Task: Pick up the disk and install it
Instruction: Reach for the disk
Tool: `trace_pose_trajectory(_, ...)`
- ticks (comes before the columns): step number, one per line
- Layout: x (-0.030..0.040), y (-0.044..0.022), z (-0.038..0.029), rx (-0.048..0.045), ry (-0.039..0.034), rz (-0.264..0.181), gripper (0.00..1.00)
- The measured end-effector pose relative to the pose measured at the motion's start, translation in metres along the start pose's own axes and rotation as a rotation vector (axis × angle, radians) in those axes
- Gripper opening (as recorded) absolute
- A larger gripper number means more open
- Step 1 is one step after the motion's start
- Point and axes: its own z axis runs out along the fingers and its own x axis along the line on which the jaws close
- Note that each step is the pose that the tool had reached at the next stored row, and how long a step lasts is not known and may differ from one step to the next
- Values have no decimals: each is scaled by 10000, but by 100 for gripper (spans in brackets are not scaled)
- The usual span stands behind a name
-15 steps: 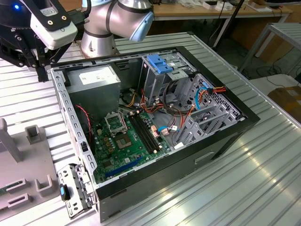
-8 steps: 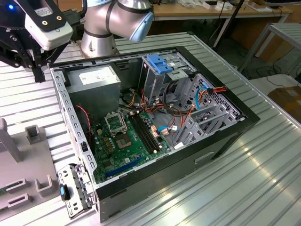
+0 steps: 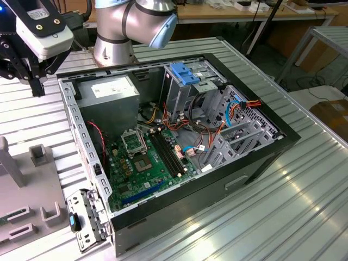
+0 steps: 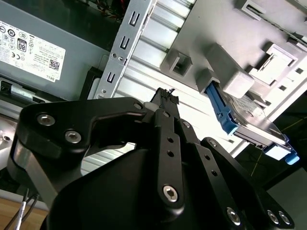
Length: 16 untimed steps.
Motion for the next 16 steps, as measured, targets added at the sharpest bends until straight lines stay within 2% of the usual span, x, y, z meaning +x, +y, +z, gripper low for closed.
trace_pose_trajectory(16,143,-11,-4,1,5,0,11)
